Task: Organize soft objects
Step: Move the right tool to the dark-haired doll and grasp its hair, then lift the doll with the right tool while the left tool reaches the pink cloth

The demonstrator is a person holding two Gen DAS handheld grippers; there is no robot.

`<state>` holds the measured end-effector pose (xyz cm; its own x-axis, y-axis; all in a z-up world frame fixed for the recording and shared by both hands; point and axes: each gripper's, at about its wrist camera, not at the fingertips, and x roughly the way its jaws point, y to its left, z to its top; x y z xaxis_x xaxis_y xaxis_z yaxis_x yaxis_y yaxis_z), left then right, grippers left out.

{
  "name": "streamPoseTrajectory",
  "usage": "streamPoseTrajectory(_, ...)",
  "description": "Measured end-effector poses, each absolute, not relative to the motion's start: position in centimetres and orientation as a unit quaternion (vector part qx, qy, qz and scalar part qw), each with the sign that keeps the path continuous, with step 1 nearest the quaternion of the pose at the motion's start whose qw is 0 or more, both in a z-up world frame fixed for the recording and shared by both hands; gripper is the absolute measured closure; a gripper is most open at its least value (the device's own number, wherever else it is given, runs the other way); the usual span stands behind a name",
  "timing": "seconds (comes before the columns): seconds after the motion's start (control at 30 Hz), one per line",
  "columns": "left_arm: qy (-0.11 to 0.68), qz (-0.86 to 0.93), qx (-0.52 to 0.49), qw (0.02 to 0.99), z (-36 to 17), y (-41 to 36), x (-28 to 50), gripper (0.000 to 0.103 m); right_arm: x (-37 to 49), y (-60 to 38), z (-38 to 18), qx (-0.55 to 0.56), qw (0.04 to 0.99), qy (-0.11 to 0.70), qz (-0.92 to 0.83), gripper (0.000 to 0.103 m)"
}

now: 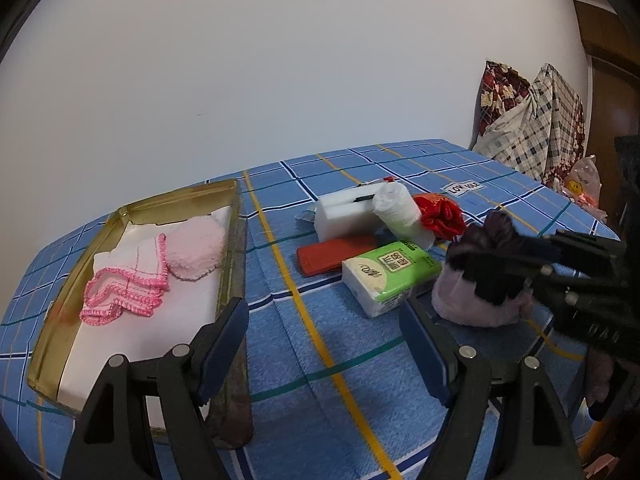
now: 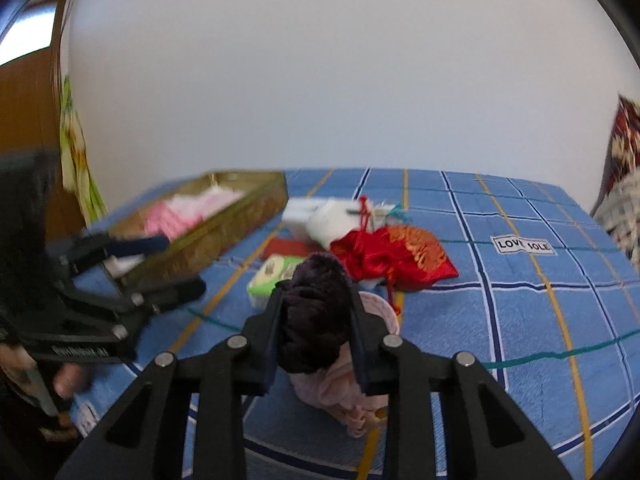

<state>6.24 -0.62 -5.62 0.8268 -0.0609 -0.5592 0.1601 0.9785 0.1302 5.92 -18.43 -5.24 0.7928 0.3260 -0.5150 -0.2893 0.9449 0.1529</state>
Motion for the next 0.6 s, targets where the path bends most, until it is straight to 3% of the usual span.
streamPoseTrajectory(0.4, 0.276, -0.130, 0.069, 0.950, -6.1, -3.9, 6.3, 0.023, 5.2, -20.9, -4.2, 0.089, 0.946, 0.264, 0.164, 0.073)
streamPoseTrajectory(0.6, 0.282, -0.121, 0.060, 0.950, -6.2, -3.6, 6.6, 0.024, 5.5, -19.4, -5.6, 0.021, 0.945, 0.297, 0.132, 0.068)
